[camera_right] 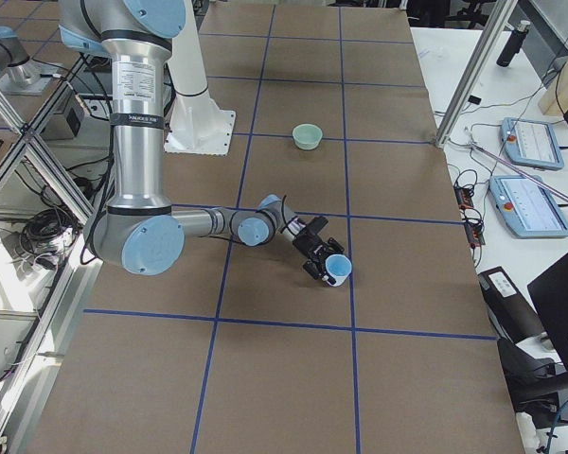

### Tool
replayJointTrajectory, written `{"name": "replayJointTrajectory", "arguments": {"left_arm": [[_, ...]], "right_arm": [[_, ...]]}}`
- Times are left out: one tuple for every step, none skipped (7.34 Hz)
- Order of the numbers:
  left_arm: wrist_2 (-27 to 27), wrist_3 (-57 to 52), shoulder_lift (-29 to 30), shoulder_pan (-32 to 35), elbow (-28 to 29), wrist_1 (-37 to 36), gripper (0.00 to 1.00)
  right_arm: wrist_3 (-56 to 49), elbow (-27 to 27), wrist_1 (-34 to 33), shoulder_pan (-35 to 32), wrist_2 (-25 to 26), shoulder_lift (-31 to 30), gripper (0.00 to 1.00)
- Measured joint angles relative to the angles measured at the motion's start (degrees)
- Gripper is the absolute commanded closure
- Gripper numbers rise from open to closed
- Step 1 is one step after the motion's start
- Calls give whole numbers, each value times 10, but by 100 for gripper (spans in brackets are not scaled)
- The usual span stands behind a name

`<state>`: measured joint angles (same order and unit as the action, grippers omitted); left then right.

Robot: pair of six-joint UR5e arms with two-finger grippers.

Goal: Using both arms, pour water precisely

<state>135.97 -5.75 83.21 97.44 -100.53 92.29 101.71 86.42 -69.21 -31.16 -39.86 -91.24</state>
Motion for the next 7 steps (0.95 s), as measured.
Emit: {"name": "replayJointTrajectory", "arguments": {"left_arm": [[0, 1, 1, 0, -1, 0, 0], [0, 1, 1, 0, -1, 0, 0], [0, 1, 2, 0, -2, 0, 0], [1, 1, 2, 0, -2, 0, 0], [1, 1, 2, 0, -2, -1, 0], [1, 2, 3, 0, -2, -1, 0], [1, 3, 3, 0, -2, -1, 0]], "right_arm": [[-1, 0, 0, 0, 0, 0, 0], [-3, 0, 0, 0, 0, 0, 0], [-5, 2, 0, 0, 0, 2, 0], [-5, 5, 0, 1, 0, 3, 0], [-2, 7, 0, 3, 0, 3, 0], [2, 7, 0, 7, 2, -1, 0], [8, 7, 1, 10, 3, -8, 0]]}}
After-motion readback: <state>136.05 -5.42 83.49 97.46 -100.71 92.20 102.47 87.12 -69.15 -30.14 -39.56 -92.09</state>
